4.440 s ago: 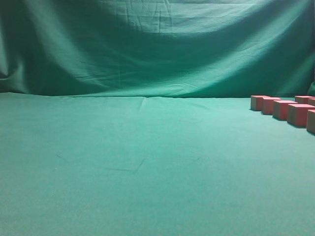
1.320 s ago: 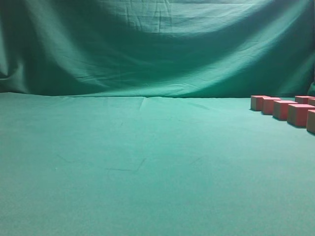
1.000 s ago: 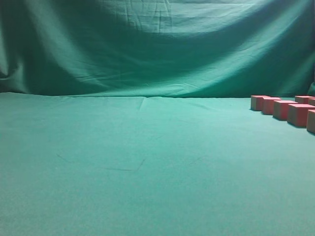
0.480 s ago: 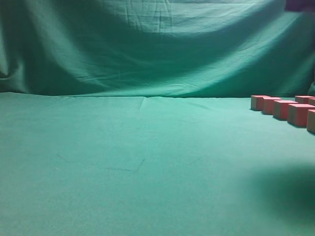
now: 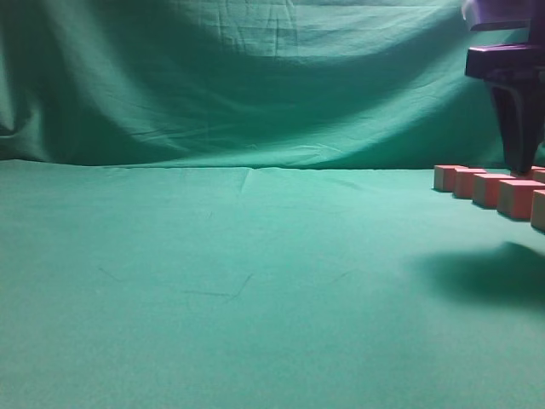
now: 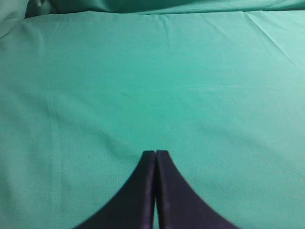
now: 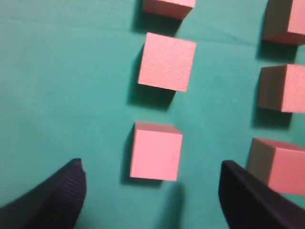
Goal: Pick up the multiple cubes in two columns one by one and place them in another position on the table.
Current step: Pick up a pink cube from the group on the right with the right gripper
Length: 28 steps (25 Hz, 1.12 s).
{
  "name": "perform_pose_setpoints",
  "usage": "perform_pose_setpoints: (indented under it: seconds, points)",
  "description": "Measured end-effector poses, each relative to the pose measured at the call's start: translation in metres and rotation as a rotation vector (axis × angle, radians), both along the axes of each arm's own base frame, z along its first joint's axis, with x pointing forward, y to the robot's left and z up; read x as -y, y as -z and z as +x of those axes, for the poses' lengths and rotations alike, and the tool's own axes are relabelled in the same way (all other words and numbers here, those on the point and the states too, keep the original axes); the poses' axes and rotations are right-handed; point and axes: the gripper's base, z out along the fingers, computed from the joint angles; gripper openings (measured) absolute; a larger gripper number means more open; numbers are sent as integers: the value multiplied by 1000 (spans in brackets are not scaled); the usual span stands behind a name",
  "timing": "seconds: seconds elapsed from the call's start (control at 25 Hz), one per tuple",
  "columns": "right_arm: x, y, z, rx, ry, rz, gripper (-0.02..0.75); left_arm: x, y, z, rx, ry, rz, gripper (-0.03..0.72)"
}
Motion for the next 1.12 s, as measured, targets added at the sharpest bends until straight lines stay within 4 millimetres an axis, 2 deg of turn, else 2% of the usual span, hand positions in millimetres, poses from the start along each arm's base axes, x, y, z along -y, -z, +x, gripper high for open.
perform_pose_setpoints:
  seconds: [0.36, 0.64, 0.72, 0.76, 0.8, 0.92, 1.12]
  points:
    - [-3, 27, 8, -56, 4, -16, 514, 0, 0, 0, 0, 0, 0, 0]
    - [-4, 34, 12, -49, 6, -10, 514, 0, 0, 0, 0, 0, 0, 0]
    - [-4, 34, 12, -47, 19, -6, 447, 0, 0, 0, 0, 0, 0, 0]
    - [-4, 34, 12, -47, 21, -6, 452, 0, 0, 0, 0, 0, 0, 0]
    - [-4, 34, 12, -46, 26, -5, 382, 0, 0, 0, 0, 0, 0, 0]
    - [-4, 34, 12, -48, 32, -5, 260, 0, 0, 0, 0, 0, 0, 0]
    - [-4, 34, 11, -61, 54, -5, 268, 0, 0, 0, 0, 0, 0, 0]
